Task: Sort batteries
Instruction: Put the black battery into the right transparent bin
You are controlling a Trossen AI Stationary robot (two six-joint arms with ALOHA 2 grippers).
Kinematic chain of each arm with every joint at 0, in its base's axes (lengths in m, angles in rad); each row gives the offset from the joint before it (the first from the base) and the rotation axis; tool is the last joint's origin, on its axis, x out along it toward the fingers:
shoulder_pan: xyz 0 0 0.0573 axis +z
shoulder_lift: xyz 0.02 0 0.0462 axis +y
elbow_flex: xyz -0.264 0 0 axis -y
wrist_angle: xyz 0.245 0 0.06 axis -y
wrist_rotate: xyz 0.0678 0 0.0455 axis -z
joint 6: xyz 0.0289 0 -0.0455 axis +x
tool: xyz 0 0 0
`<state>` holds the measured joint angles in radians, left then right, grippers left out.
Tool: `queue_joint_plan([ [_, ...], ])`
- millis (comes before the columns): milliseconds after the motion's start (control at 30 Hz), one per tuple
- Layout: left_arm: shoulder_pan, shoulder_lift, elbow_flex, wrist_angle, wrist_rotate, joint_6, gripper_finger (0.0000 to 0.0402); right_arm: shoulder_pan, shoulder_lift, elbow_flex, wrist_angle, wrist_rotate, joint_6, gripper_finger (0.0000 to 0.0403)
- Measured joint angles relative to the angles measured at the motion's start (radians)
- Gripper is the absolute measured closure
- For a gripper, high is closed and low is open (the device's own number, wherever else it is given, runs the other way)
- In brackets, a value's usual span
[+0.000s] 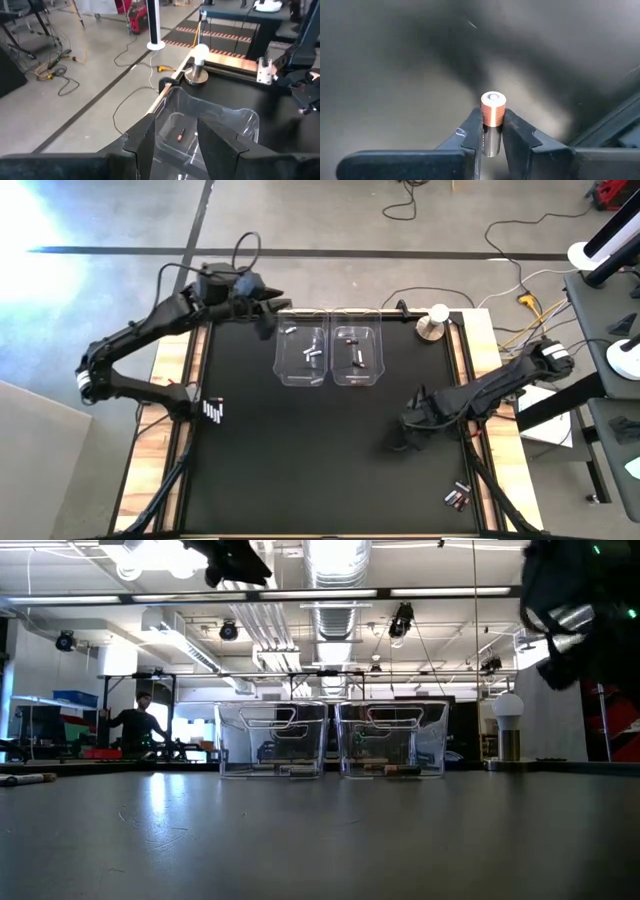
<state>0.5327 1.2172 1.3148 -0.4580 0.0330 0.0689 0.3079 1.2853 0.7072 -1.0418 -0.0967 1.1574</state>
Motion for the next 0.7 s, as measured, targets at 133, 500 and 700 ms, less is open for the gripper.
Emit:
queue_joint_plan([
  [133,0.000,-0.035,0.000,-0.044,0.001,-0.020,0.0274,-0.093,-0.004,0.173,-0.087,0.103,-0.058,0.0361],
  [500,-0.001,-0.108,-0.001,-0.118,0.002,-0.030,0.0274,-0.449,0.058,0.738,-0.103,0.386,-0.494,0.0363],
  [700,-0.001,-0.138,-0.001,-0.164,0.004,-0.030,0.0274,-0.610,0.298,0.925,-0.110,0.235,-0.793,0.0363],
])
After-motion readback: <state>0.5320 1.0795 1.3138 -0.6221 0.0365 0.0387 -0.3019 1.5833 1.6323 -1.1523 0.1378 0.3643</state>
